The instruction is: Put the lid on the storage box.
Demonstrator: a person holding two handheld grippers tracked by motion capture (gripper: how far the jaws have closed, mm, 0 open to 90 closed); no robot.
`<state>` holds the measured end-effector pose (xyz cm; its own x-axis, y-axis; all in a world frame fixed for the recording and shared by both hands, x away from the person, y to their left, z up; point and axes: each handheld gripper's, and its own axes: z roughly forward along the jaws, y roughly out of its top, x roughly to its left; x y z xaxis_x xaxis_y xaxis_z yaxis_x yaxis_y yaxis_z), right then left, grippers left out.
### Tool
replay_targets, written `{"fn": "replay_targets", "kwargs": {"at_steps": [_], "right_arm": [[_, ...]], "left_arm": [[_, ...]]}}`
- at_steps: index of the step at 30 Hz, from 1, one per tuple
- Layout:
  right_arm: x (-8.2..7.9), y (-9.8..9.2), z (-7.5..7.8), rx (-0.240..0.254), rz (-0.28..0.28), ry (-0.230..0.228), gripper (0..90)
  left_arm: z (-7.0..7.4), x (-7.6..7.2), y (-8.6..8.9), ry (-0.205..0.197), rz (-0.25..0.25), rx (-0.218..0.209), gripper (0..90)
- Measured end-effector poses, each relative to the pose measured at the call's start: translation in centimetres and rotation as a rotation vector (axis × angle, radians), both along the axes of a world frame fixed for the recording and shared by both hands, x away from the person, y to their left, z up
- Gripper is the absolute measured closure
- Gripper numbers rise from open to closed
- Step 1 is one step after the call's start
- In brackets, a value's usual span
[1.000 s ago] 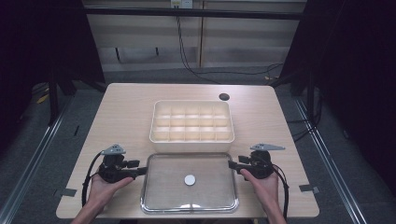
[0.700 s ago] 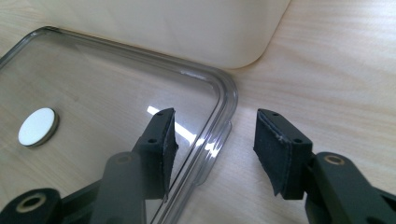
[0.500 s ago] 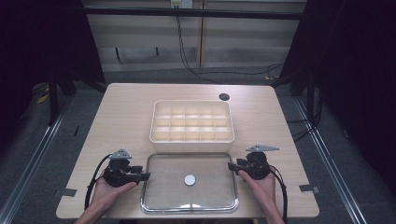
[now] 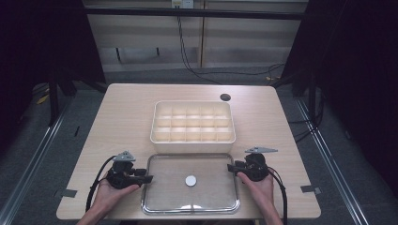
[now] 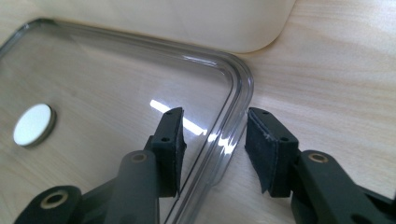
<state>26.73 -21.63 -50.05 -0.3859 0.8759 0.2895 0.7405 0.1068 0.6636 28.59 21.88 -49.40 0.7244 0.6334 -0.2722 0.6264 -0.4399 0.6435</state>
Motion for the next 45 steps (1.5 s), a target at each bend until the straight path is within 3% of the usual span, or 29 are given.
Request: {"fn": "replay_targets", "kwargs": {"at_steps": [9, 10, 13, 17, 18, 21, 27, 31, 32, 39, 45], "right_arm": [[0.1, -1.1, -0.4, 0.149, -0.07, 0.059, 58.7], [0.1, -1.4, -0.6, 0.223, -0.09, 0.089, 55.2], [-0.1, -1.6, -0.6, 0.252, -0.093, 0.106, 55.3], [-0.1, -2.1, -1.1, 0.354, -0.079, 0.169, 60.8], [-0.2, -2.1, -1.2, 0.361, -0.079, 0.168, 62.4], [-0.1, -1.7, -0.9, 0.324, -0.073, 0.158, 60.9], [0.0, -2.1, -1.0, 0.369, -0.035, 0.167, 64.7], [-0.1, -2.3, -1.0, 0.439, 0.008, 0.162, 65.8], [-0.1, -2.3, -1.0, 0.434, 0.015, 0.158, 65.5], [0.0, -2.4, -1.1, 0.435, 0.02, 0.179, 67.9], [-0.3, -2.3, -0.8, 0.437, -0.003, 0.16, 71.7]], "left_arm": [[0.0, -0.1, -0.1, -0.02, -0.002, 0.02, 57.1], [0.0, -0.2, -0.3, -0.036, -0.003, 0.033, 58.4], [0.0, -0.2, -0.3, -0.039, -0.005, 0.038, 59.0], [0.0, -0.2, -0.3, -0.039, -0.007, 0.035, 59.5], [0.0, -0.2, -0.3, -0.04, -0.005, 0.035, 59.6], [0.0, -0.2, -0.3, -0.035, -0.007, 0.032, 59.7], [0.0, -0.1, -0.2, -0.033, -0.003, 0.027, 59.0], [0.0, -0.1, -0.1, -0.032, 0.002, 0.029, 58.0], [0.0, 0.0, -0.1, -0.032, 0.003, 0.028, 58.0], [0.0, 0.0, -0.1, -0.037, 0.004, 0.025, 57.1], [-0.1, 0.2, 0.0, -0.022, 0.008, 0.005, 50.6]]}}
